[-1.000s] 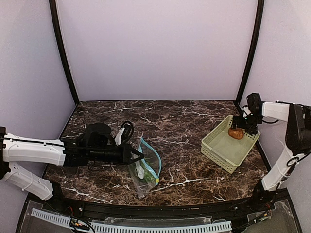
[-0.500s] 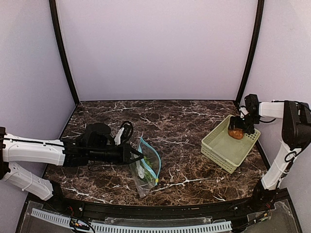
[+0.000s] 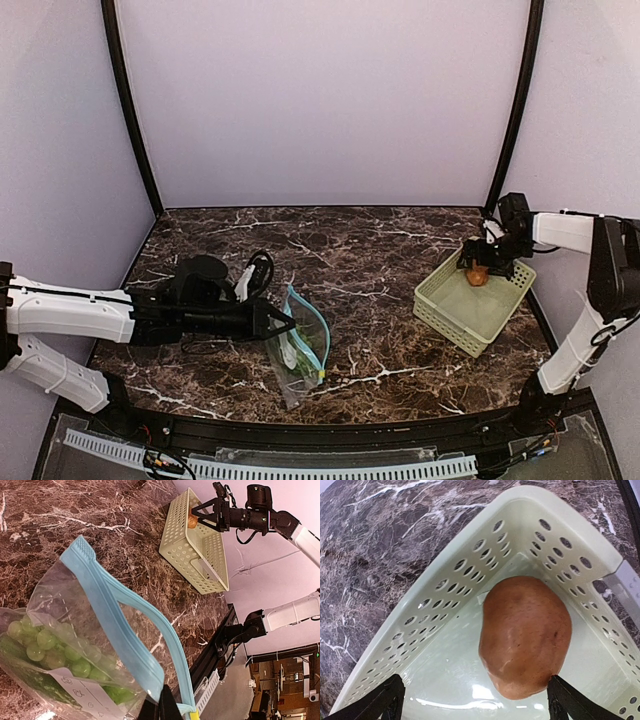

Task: Place the food in the zip-top bag and seal the zipper
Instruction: Pick up the fake vegetable from the bin.

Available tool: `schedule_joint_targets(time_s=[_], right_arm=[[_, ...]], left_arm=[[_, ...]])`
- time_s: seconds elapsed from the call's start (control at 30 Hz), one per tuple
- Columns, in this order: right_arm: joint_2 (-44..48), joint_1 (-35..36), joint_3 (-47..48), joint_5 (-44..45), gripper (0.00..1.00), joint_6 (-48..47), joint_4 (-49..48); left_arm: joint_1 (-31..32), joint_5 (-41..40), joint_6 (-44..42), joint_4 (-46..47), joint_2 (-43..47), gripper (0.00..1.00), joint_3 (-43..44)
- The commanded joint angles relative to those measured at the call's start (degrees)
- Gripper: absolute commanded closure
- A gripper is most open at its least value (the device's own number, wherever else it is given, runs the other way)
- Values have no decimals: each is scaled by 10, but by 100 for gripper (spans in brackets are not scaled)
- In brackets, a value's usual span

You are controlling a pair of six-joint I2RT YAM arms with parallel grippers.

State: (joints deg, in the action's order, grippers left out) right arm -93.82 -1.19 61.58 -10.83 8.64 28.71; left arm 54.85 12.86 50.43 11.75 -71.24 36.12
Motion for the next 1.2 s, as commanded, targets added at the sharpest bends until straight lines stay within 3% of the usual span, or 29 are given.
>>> schedule_joint_targets(time_s=[0.0, 0.23, 0.7, 1.17], right_arm=[[18, 8, -4, 35, 3, 8, 29], [-15, 9, 34, 105, 2, 34, 44], [-109, 2, 96, 99, 3, 102, 26], [-130, 2, 102, 123, 17, 97, 25]], left_arm=[[-4, 6, 3, 17, 2, 99, -9], [-4, 0, 7, 13, 15, 99, -18], [-4, -9, 7, 2, 25, 99, -24], [-5, -6, 5, 4, 20, 99, -23]])
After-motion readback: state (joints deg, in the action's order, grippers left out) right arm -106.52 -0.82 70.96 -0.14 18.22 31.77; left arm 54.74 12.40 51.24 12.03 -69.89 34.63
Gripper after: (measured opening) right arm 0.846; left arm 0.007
